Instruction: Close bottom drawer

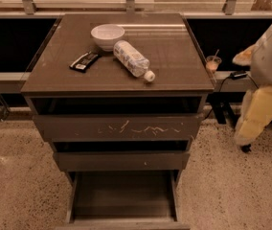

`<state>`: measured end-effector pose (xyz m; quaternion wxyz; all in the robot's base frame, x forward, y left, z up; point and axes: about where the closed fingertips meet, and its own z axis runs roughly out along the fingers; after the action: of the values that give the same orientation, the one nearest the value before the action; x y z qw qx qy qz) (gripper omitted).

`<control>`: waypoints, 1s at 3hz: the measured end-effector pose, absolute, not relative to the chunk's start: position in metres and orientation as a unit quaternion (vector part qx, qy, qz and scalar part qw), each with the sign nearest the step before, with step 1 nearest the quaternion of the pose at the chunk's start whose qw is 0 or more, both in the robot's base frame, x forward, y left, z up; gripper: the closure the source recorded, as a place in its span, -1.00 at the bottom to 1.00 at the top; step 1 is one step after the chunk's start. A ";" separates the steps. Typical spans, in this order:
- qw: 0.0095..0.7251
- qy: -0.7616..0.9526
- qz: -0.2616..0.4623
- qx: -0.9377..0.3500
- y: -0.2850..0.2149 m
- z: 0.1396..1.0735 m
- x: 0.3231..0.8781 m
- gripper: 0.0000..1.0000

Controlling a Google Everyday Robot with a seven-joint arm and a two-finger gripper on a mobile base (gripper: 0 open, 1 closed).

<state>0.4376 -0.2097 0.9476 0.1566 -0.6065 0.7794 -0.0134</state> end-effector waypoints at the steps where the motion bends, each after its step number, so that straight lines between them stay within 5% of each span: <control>1: 0.181 0.774 0.071 -0.602 -0.180 0.872 0.421 -1.00; 3: 0.183 0.776 0.144 -0.586 -0.139 0.755 0.387 -1.00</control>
Offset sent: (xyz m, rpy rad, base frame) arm -0.1453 0.1002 -0.3981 0.3604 0.5016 0.0149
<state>0.3867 -0.1390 0.7552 0.1832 -0.5861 0.7760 0.1443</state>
